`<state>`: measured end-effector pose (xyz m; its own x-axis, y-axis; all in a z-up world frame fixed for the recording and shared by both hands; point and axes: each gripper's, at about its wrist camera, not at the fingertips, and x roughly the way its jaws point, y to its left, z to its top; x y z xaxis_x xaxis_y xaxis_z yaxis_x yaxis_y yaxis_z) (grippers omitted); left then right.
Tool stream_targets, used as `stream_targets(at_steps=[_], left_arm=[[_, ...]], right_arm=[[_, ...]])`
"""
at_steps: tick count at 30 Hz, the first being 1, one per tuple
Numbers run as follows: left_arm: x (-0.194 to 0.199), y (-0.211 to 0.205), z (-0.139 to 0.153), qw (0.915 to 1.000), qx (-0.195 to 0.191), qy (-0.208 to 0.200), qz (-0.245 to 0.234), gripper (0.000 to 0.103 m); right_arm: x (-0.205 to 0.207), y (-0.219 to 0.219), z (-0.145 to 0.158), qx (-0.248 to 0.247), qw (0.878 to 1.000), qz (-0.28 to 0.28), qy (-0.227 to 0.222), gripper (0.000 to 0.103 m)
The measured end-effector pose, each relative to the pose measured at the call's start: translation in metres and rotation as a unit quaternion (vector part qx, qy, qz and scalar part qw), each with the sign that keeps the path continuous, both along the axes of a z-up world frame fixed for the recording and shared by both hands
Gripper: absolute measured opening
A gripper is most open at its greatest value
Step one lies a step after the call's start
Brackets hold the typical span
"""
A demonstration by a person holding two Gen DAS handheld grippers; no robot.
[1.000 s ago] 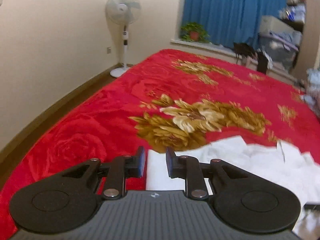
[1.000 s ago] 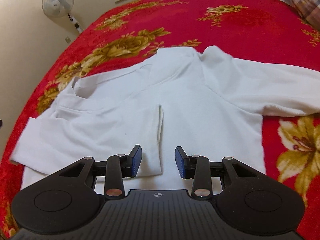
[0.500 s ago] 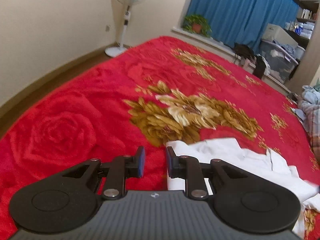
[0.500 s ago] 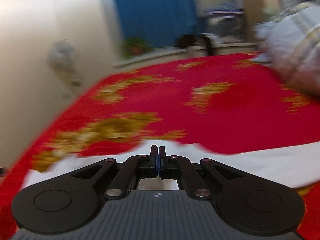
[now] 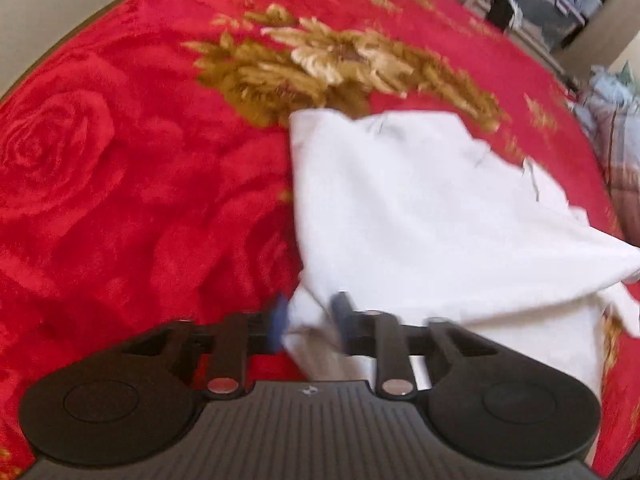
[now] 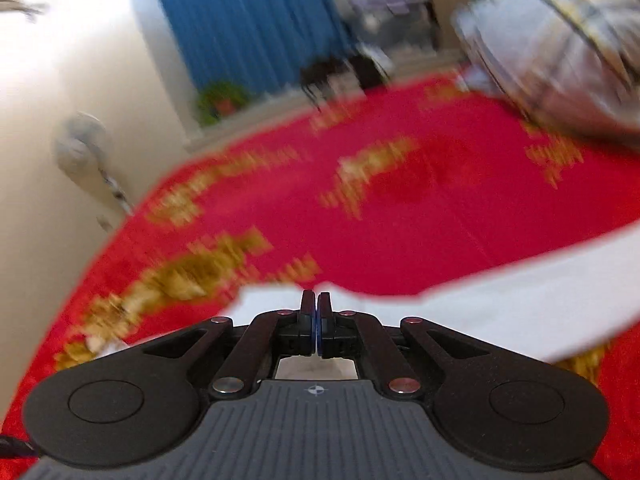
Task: Fold small clothes
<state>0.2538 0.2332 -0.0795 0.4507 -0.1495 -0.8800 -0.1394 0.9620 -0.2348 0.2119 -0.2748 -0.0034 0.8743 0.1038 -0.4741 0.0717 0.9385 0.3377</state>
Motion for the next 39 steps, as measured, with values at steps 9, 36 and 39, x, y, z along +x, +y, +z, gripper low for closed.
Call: stream_targets(at_steps=[9,36,39], left_arm=[[-0.015,0.009,0.018,0.9997,-0.006,-0.021,-0.006,0.019],[0.088,0.061,-0.031,0.9789,-0.162,-0.091,0.086,0.034],[0.091,0.055,-0.018,0.9823,-0.13,-0.124,0.054,0.005]], right_arm=[[0.014,-0.022,-0.035,-0.023,0.987,-0.058,0.148,0.004],[0.02,0.012,-0.045,-0.038,0.986,0.012,0.164,0.013],[0.022,0.014,-0.047,-0.039,0.986,0.017,0.164,0.013]])
